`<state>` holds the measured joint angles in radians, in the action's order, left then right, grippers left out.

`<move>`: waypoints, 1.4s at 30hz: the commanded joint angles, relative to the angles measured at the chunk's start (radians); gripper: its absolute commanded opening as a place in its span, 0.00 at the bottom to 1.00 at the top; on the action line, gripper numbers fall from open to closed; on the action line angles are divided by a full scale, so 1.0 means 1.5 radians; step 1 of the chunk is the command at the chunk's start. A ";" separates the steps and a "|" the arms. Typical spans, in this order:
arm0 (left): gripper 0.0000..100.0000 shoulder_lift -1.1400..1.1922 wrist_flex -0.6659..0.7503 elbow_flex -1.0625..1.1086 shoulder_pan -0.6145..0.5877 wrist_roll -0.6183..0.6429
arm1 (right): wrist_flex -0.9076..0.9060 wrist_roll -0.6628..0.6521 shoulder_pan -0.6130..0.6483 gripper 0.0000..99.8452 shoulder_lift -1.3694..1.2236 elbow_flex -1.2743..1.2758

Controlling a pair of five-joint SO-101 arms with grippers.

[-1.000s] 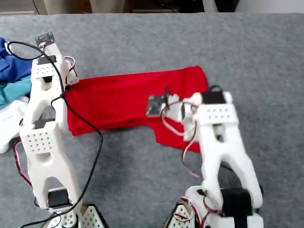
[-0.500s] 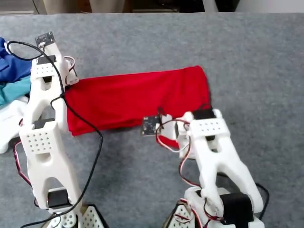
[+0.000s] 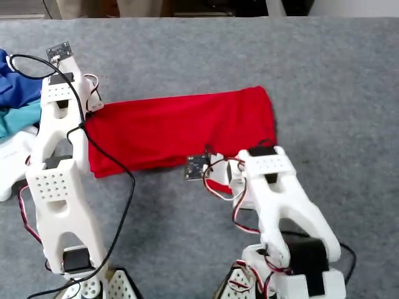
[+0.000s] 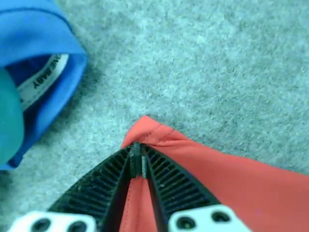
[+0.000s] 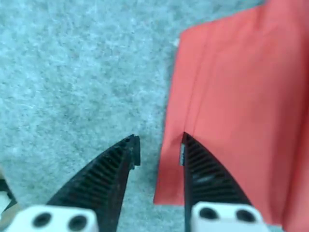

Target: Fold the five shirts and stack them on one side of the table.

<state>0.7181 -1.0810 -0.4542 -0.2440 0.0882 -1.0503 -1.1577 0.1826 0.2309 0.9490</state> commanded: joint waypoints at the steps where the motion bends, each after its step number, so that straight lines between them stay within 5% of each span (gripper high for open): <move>1: 0.02 -0.007 -0.005 -0.032 -0.004 -0.006 | 0.008 0.006 0.005 0.16 -0.021 -0.016; 21: 0.02 -0.007 -0.006 -0.032 -0.004 -0.007 | 0.015 0.026 -0.005 0.00 -0.023 -0.057; 32: 0.02 -0.007 -0.006 -0.032 -0.004 -0.007 | -0.095 0.021 -0.027 0.00 -0.039 -0.303; 42: 0.02 -0.007 -0.006 -0.032 -0.004 -0.007 | -0.178 -0.005 -0.061 0.00 -0.283 -0.631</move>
<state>0.7181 -1.0810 -0.4542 -0.2440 0.0882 -1.2666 -1.1439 0.1227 -0.1112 0.1941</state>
